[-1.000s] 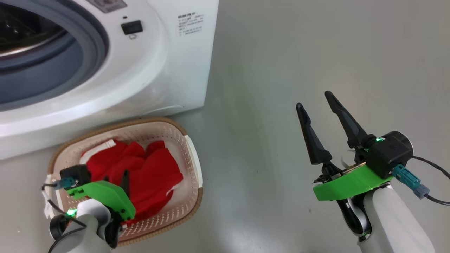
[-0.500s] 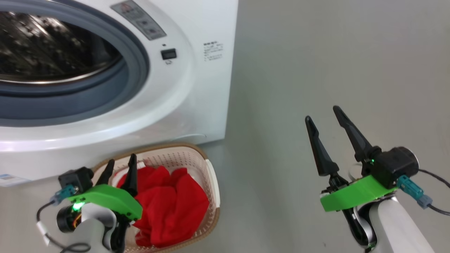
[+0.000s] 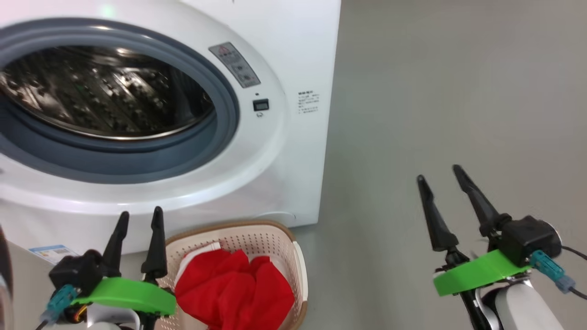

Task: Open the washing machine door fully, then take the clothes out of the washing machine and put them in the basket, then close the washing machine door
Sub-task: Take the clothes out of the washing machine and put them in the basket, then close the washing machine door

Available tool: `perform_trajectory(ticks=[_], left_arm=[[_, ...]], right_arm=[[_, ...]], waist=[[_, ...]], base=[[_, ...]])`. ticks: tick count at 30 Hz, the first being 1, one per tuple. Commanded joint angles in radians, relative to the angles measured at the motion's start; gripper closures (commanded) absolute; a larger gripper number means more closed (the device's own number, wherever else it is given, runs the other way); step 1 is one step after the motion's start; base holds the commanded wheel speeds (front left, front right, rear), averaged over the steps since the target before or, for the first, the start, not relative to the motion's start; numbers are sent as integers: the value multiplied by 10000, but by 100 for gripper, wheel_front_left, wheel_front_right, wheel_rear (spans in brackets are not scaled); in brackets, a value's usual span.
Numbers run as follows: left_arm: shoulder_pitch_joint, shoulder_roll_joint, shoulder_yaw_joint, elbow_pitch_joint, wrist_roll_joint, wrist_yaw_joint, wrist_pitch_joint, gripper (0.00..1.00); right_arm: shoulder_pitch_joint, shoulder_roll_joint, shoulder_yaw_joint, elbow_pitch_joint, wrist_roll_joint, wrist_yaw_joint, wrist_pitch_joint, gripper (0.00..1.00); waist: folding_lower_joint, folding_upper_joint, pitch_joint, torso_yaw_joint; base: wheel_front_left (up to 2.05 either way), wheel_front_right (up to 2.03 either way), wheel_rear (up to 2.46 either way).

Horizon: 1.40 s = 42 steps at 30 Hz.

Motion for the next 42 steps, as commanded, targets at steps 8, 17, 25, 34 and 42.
perform_trajectory(ticks=[8,17,25,34,42], left_arm=[[1031,86,534,-2002,759,-29,-121,0],[2060,80,892,-2727,906,-38,-122,0],[2431,79,1038,-2970,1091,55,-122,0],[2619,78,1004,-2986,1049,75,-122,0],[2612,78,905,-3058,1022,173,-122,0]], right_arm=[[501,-80,-39,-225,-152,60,-61,0],[958,-135,-355,-332,-295,60,-61,0],[1238,-170,-518,-270,-231,60,-61,0],[1336,-190,-528,-271,-201,60,-61,0],[1324,-210,-521,-262,-223,60,-61,0]], waist=[[0,-1,-1054,271],[0,-1,-1518,127],[0,-1,-1766,68],[0,-1,-1860,19],[0,-1,-1830,23]], base=[[0,0,0],[0,0,0],[0,0,0],[0,0,0],[0,0,0]])
